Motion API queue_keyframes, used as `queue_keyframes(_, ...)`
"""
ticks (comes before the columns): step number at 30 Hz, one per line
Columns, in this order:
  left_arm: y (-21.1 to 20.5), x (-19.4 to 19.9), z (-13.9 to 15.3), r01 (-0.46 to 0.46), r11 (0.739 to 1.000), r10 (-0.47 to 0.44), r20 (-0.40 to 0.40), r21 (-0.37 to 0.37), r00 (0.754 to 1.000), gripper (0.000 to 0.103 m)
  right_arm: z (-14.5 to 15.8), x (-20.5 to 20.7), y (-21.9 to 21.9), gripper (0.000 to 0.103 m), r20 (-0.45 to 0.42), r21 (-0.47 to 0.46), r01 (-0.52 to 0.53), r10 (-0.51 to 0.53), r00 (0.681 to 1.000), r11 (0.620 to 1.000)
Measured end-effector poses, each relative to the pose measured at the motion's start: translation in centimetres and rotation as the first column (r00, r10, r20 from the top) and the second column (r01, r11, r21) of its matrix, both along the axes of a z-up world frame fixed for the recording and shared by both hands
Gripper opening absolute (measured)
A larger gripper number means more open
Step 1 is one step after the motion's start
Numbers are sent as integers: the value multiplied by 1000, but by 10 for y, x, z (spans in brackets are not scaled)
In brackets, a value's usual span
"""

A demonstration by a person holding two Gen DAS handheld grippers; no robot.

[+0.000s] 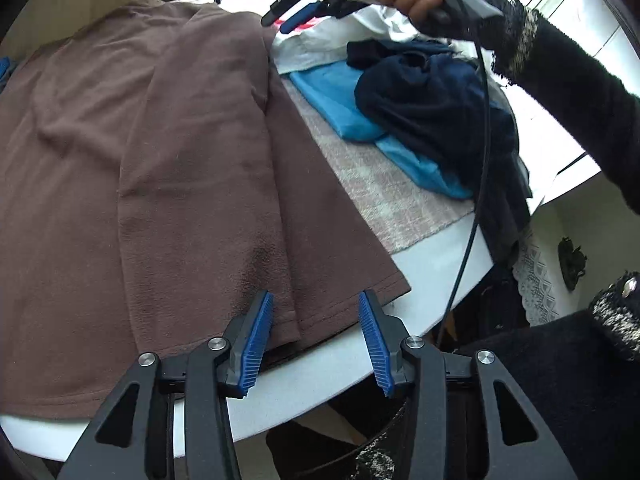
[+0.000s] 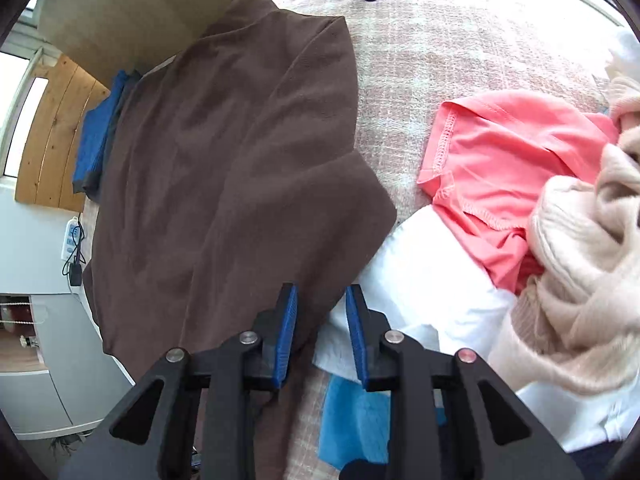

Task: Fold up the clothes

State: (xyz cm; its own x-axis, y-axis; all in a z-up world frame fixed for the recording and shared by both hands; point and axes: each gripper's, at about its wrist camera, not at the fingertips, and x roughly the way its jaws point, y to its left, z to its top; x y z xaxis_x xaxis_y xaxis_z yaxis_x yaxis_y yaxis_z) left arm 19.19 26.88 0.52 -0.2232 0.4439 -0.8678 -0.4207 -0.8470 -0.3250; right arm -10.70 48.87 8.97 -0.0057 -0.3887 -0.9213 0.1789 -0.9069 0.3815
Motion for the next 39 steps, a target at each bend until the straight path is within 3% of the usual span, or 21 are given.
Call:
queue_keyframes(4, -6, -5, -1, -60, 998, 60, 21, 10, 998, 33, -20, -20, 7, 30, 65, -41, 38, -36, 997, 998)
queue_keyframes(5, -8, -5, -2, -75, 997, 75, 21, -3, 997, 24, -23, -23, 8, 29, 78, -59, 49, -44, 996, 997)
queue_keyframes(6, -11, -6, -2, -91, 996, 91, 25, -11, 996, 10, -25, -24, 8, 19, 81, -77, 52, -45, 996, 996)
queue_keyframes(8, -17, -7, -2, -123, 992, 124, 33, -26, 992, 0, -23, -25, 7, 8, 67, -103, 42, -35, 997, 994)
queue_keyframes(14, -40, 2, 31, -211, 971, 208, 37, 112, 977, 0, 6, -22, 8, 6, -12, -123, 3, -5, 1000, 992)
queue_keyframes(17, -34, 9, 49, -199, 968, 202, -7, 151, 979, 0, 23, -25, 12, 6, -73, -100, -14, 7, 997, 995)
queue_keyframes(19, -23, 8, 43, -188, 978, 190, -10, 95, 982, 3, 22, -28, 12, 6, -82, -62, -20, 15, 997, 998)
queue_keyframes(21, -13, 8, 35, -176, 984, 177, -10, 33, 984, 26, 12, -31, 12, 6, -56, -50, -16, 13, 998, 999)
queue_keyframes(23, 1, 6, 22, -136, 989, 135, -17, -50, 991, 32, 3, -34, 13, 6, -46, -34, -15, 13, 999, 999)
queue_keyframes(25, 11, 3, 8, -113, 983, 110, -27, -146, 994, 31, -3, -34, 12, 7, -38, -31, -20, 19, 999, 999)
queue_keyframes(28, 9, 1, 5, -118, 980, 111, -55, -159, 992, 19, -7, -35, 10, 8, -37, -24, -36, 35, 999, 999)
queue_keyframes(29, 6, -1, 6, -123, 981, 116, -53, -150, 992, 5, -7, -35, 9, 8, -39, -21, -40, 39, 998, 999)
queue_keyframes(32, -4, -3, 15, -143, 985, 139, -51, -92, 989, 3, -8, -35, 6, 8, -48, -16, -48, 47, 998, 999)
queue_keyframes(35, -7, 6, 42, -135, 990, 133, -73, -28, 988, 3, -1, -32, -1, 7, -69, -18, -76, 74, 995, 997)
queue_keyframes(37, -2, 18, 60, -98, 995, 96, -104, -18, 990, 3, 7, -27, -2, 7, -82, -50, -103, 99, 992, 993)
queue_keyframes(39, 6, 24, 59, -61, 998, 60, -78, -9, 995, 4, 7, -22, -5, 7, -72, -48, -147, 144, 987, 988)
